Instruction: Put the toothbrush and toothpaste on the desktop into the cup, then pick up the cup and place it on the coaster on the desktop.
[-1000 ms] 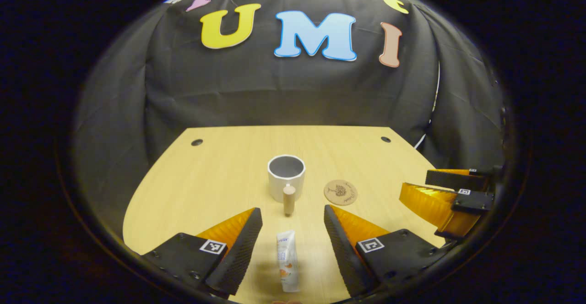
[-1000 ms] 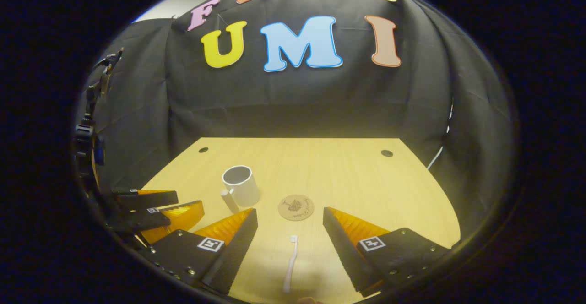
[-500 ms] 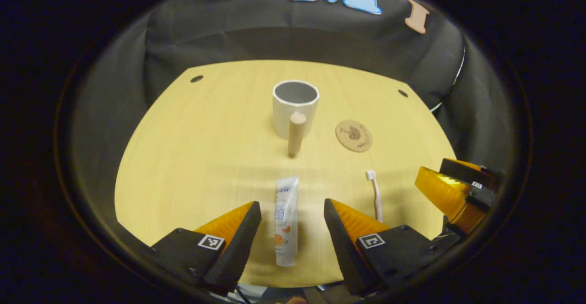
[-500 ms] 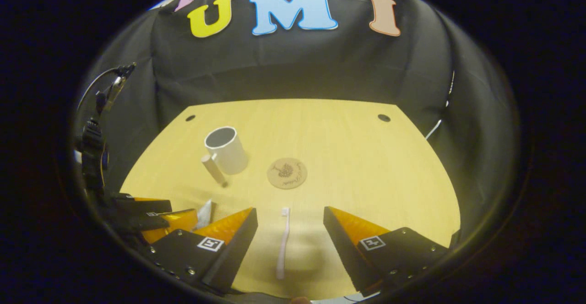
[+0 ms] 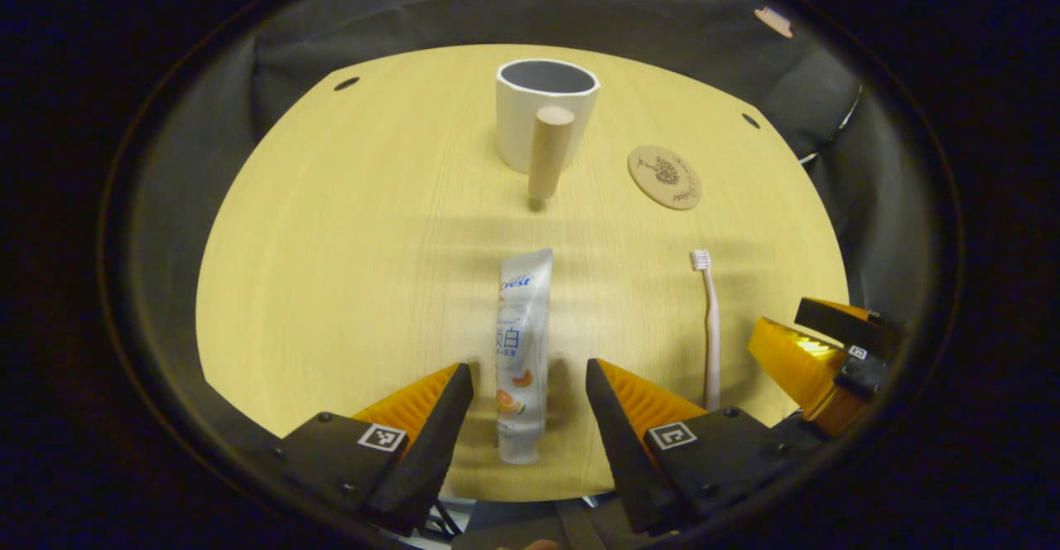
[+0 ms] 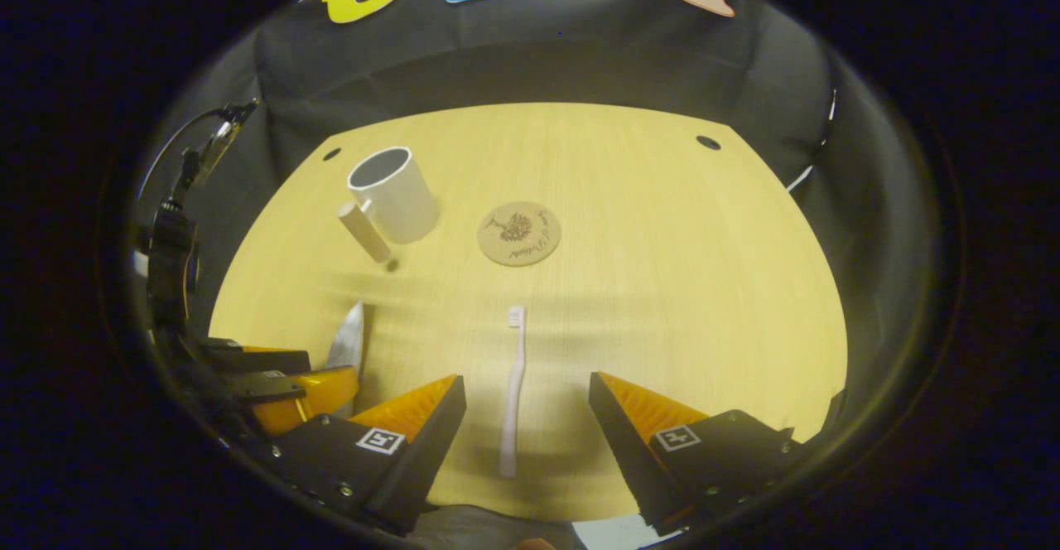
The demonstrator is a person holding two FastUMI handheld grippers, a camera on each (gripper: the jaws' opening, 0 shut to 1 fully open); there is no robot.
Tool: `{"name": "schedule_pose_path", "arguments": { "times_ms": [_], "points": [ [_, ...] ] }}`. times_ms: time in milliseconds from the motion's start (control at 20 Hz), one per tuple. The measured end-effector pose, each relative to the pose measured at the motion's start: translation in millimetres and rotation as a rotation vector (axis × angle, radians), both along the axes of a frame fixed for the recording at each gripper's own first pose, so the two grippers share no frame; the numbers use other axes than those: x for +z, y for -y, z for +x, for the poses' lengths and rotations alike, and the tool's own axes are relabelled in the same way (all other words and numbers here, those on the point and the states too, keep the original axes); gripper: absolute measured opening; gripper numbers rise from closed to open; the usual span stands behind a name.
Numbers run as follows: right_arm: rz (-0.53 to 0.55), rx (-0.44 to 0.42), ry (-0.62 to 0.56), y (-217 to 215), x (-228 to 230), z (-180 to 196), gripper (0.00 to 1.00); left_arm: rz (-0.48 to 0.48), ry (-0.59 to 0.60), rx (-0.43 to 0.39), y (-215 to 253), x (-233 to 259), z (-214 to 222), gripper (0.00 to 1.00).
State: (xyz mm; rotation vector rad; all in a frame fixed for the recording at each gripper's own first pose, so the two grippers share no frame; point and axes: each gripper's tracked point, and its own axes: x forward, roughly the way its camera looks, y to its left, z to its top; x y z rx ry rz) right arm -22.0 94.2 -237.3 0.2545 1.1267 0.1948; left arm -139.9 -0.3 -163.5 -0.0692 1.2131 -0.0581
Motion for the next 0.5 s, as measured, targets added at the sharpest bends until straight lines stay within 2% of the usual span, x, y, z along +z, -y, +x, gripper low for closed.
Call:
{"name": "schedule_pose_path", "arguments": {
  "times_ms": [150,200,300,500],
  "points": [
    [-0.010,0.023,-0.065,-3,-11,-7,0.93,-0.007,-0.040,0.003,0,-2,-4,0.88],
    [-0.005,0.034,-0.085,-6,-14,-9,0.94,-0.008,-0.053,0.001,-1,-3,-5,0.91],
    [0.015,0.057,-0.131,-14,-20,-12,0.93,-0.011,-0.081,-0.007,0,-7,-7,0.88],
    [0.007,0.092,-0.200,-25,-33,-14,0.93,-0.017,-0.113,-0.019,0,-11,-7,0.90]
  ]
}}
